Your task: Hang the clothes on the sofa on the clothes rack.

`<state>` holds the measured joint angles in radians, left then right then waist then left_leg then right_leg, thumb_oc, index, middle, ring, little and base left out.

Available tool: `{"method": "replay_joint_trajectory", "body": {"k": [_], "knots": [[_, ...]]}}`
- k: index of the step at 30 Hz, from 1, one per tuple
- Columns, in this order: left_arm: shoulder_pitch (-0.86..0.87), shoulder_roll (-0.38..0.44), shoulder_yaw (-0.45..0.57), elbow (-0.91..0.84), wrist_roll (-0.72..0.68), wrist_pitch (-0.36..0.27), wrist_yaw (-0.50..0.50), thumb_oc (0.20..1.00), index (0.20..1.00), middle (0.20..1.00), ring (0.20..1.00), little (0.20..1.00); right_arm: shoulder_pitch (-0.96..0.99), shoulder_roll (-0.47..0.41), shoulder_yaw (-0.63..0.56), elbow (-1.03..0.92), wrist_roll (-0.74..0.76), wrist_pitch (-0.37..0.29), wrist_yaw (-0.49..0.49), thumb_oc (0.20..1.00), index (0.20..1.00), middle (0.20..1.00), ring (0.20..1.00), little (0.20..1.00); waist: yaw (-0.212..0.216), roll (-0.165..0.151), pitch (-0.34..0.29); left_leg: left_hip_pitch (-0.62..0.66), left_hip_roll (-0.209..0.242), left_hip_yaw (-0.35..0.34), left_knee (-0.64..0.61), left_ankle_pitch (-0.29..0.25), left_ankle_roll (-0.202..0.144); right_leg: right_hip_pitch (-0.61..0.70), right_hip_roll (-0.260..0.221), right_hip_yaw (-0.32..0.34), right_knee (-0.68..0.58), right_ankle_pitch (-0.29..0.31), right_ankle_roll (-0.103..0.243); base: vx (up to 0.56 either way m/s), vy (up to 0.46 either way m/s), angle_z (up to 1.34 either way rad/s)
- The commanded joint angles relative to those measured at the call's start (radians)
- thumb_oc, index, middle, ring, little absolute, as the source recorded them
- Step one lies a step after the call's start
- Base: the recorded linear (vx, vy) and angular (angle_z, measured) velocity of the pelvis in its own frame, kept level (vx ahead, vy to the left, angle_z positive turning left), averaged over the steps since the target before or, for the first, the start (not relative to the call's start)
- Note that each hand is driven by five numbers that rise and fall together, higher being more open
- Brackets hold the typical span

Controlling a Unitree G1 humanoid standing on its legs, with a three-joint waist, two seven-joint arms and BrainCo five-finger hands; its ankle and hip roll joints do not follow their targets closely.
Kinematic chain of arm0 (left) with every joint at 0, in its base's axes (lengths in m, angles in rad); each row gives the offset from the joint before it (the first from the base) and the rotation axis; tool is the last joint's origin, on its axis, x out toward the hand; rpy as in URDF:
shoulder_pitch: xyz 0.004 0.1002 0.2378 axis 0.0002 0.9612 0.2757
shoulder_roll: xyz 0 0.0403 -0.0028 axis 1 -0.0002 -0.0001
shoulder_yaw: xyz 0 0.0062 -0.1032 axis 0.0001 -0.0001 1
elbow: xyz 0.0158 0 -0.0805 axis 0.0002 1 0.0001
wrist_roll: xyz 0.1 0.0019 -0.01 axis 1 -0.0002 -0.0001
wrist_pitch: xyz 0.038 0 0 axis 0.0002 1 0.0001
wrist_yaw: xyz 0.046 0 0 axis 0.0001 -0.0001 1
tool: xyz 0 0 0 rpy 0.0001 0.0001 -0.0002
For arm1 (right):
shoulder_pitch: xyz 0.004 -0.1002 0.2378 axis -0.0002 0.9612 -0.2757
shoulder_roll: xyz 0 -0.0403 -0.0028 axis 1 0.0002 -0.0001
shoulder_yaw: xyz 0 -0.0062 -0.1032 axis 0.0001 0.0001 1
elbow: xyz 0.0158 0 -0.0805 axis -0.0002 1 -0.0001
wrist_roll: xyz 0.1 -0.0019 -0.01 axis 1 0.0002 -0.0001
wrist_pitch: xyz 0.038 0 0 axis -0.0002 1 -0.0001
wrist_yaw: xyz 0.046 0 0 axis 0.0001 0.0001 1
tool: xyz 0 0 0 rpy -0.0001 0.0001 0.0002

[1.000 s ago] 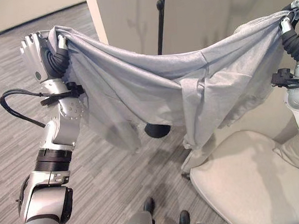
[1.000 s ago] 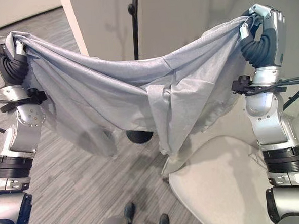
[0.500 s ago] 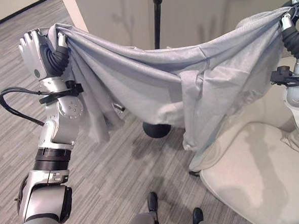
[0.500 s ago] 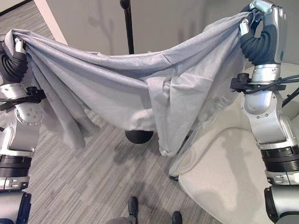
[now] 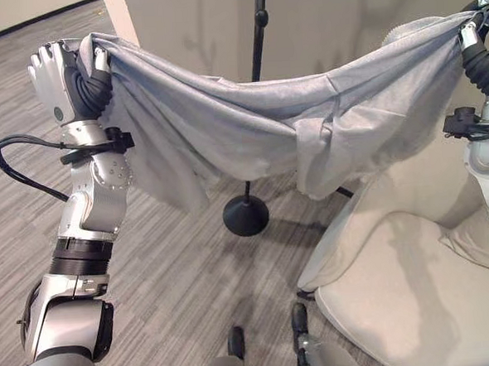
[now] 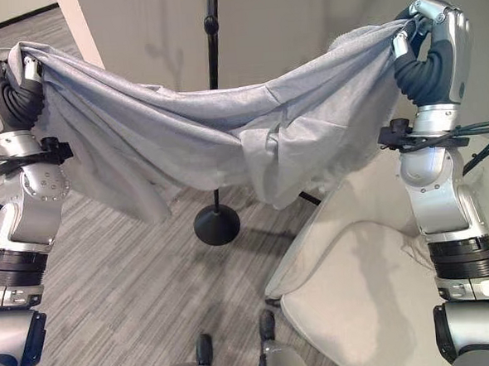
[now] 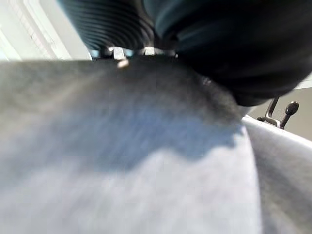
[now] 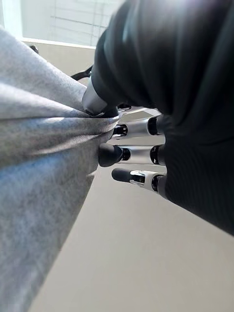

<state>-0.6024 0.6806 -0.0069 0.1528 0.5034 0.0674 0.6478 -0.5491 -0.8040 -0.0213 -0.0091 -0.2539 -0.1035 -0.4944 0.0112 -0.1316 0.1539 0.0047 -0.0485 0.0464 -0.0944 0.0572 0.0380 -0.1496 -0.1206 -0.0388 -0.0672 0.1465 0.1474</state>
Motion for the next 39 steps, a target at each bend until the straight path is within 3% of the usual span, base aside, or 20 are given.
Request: {"method": "replay_joint_trajectory", "body": {"k": [1, 11, 13, 14, 16, 18, 19, 20, 21, 23, 27, 29, 35, 39], "knots": [[-0.044, 0.012, 0.022, -0.049, 0.053, -0.028, 0.012, 0.2, 0.2, 0.2, 0.2, 0.2, -0.027, -0.037, -0.031, 0.003, 0.022, -0.029, -0.018, 0.2, 0.2, 0.2, 0.2, 0.2, 0.032, 0.014, -0.092, 0.023, 0.011, -0.019, 0.007, -0.123, -0.047, 0.073, 0.03, -0.024, -0.019, -0.029, 0.045, 0.04, -0.047, 0.03], [0.004, -0.003, 0.035, -0.064, 0.047, -0.029, -0.004, 0.2, 0.2, 0.2, 0.2, 0.2, 0.038, -0.027, -0.051, -0.016, 0.025, -0.027, 0.01, 0.2, 0.2, 0.2, 0.2, 0.2, 0.034, 0.012, -0.132, 0.059, 0.037, -0.017, 0.007, -0.133, -0.062, 0.128, 0.031, -0.056, -0.02, -0.059, 0.028, 0.08, -0.075, -0.04], [0.005, 0.001, 0.03, -0.069, 0.045, -0.032, -0.011, 0.2, 0.2, 0.2, 0.2, 0.2, 0.063, -0.026, -0.067, -0.018, 0.04, -0.034, 0.017, 0.2, 0.2, 0.2, 0.2, 0.2, 0.026, 0.013, -0.13, 0.085, 0.055, -0.02, 0.014, -0.141, -0.07, 0.142, 0.044, -0.058, -0.02, -0.081, 0.011, 0.16, -0.163, 0.12], [-0.008, 0.002, 0.021, -0.068, 0.04, -0.038, -0.015, 0.2, 0.2, 0.2, 0.2, 0.2, 0.073, -0.036, -0.079, -0.024, 0.053, -0.044, 0.018, 0.2, 0.2, 0.2, 0.2, 0.2, 0.021, -0.002, -0.098, 0.023, 0.062, -0.021, 0.192, -0.199, -0.087, 0.164, 0.042, -0.068, -0.015, -0.098, -0.007, 0.0, -0.124, 0.16], [-0.012, -0.001, 0.024, -0.079, 0.023, -0.051, -0.007, 0.2, 0.2, 0.2, 0.2, 0.2, 0.066, -0.048, -0.083, -0.033, 0.063, -0.054, 0.011, 0.2, 0.2, 0.2, 0.2, 0.2, 0.027, -0.011, -0.058, -0.065, 0.054, -0.034, 0.346, -0.195, -0.098, 0.176, 0.033, -0.066, -0.006, -0.103, -0.022, -0.04, -0.062, 0.28], [-0.022, -0.005, 0.027, -0.073, 0.007, -0.057, 0.002, 0.2, 0.2, 0.2, 0.2, 0.2, 0.069, -0.058, -0.096, -0.029, 0.068, -0.051, 0.008, 0.2, 0.2, 0.2, 0.2, 0.2, 0.022, -0.009, -0.034, -0.158, 0.091, -0.054, 0.397, -0.189, -0.11, 0.181, 0.023, -0.069, -0.007, -0.115, -0.016, 0.0, 0.059, 0.34], [-0.033, -0.003, 0.023, -0.066, 0.007, -0.055, 0.008, 0.2, 0.2, 0.2, 0.2, 0.2, 0.071, -0.056, -0.099, -0.032, 0.068, -0.05, 0.005, 0.2, 0.2, 0.2, 0.2, 0.2, 0.022, -0.007, -0.038, -0.179, 0.113, -0.068, 0.354, -0.173, -0.11, 0.181, 0.02, -0.068, -0.01, -0.119, -0.009, 0.23, 0.286, 0.17], [-0.066, 0.012, -0.004, -0.056, -0.002, -0.06, 0.016, 0.2, 0.2, 0.2, 0.2, 0.2, 0.073, -0.063, -0.105, -0.029, 0.06, -0.05, -0.016, 0.2, 0.2, 0.2, 0.2, 0.2, 0.037, 0.021, -0.047, -0.23, 0.164, -0.124, 0.188, -0.055, -0.14, 0.197, 0.006, -0.052, -0.019, -0.15, 0.009, 0.38, 0.463, 0.06], [-0.071, 0.008, 0.002, -0.049, 0.003, -0.056, 0.02, 0.2, 0.2, 0.2, 0.2, 0.2, 0.084, -0.062, -0.114, -0.031, 0.044, -0.045, -0.013, 0.2, 0.2, 0.2, 0.2, 0.2, 0.034, 0.046, -0.067, -0.195, 0.163, -0.136, 0.074, -0.025, -0.154, 0.203, -0.008, -0.038, -0.019, -0.164, 0.019, 0.29, 0.432, -0.23], [-0.078, 0.005, -0.005, -0.051, 0.005, -0.063, 0.02, 0.2, 0.2, 0.2, 0.2, 0.2, 0.09, -0.06, -0.125, -0.04, 0.035, -0.04, -0.019, 0.2, 0.2, 0.2, 0.2, 0.2, 0.026, 0.057, -0.071, -0.178, 0.152, -0.13, 0.045, -0.001, -0.154, 0.193, -0.028, -0.029, -0.016, -0.152, 0.029, 0.13, 0.291, -0.51], [-0.114, 0.018, -0.027, -0.041, 0.014, -0.059, 0.024, 0.2, 0.2, 0.2, 0.2, 0.2, 0.07, -0.043, -0.126, -0.044, 0.026, -0.027, -0.036, 0.2, 0.2, 0.2, 0.2, 0.2, 0.014, 0.057, -0.074, -0.168, 0.118, -0.088, 0.05, -0.021, -0.132, 0.166, -0.085, -0.006, -0.011, -0.134, 0.056, 0.09, 0.283, -0.64], [-0.133, 0.032, -0.034, -0.035, 0.011, -0.056, 0.032, 0.2, 0.2, 0.2, 0.2, 0.2, 0.024, -0.015, -0.103, -0.043, 0.015, -0.022, -0.053, 0.2, 0.2, 0.2, 0.2, 0.2, 0.018, 0.051, -0.068, -0.162, 0.091, -0.045, 0.041, -0.028, -0.11, 0.122, -0.12, 0.015, -0.006, -0.088, 0.078, 0.07, 0.319, -0.53], [-0.127, 0.055, -0.016, -0.043, 0.024, -0.043, 0.043, 0.2, 0.2, 0.2, 0.2, 0.2, -0.013, 0.009, -0.06, -0.03, -0.007, -0.012, -0.051, 0.2, 0.2, 0.2, 0.2, 0.2, 0.038, 0.034, -0.068, -0.129, 0.074, 0.024, 0.008, -0.058, -0.085, 0.091, -0.154, -0.031, 0.038, -0.045, 0.09, 0.05, 0.154, -0.46], [-0.116, 0.055, -0.01, -0.058, 0.03, -0.037, 0.039, 0.2, 0.2, 0.2, 0.2, 0.2, -0.016, 0.006, -0.052, -0.024, 0.0, -0.018, -0.045, 0.2, 0.2, 0.2, 0.2, 0.2, 0.042, 0.033, -0.061, -0.105, 0.064, 0.034, 0.007, -0.064, -0.069, 0.085, -0.13, -0.04, 0.115, -0.057, 0.076, 0.03, 0.078, -0.08]]}}
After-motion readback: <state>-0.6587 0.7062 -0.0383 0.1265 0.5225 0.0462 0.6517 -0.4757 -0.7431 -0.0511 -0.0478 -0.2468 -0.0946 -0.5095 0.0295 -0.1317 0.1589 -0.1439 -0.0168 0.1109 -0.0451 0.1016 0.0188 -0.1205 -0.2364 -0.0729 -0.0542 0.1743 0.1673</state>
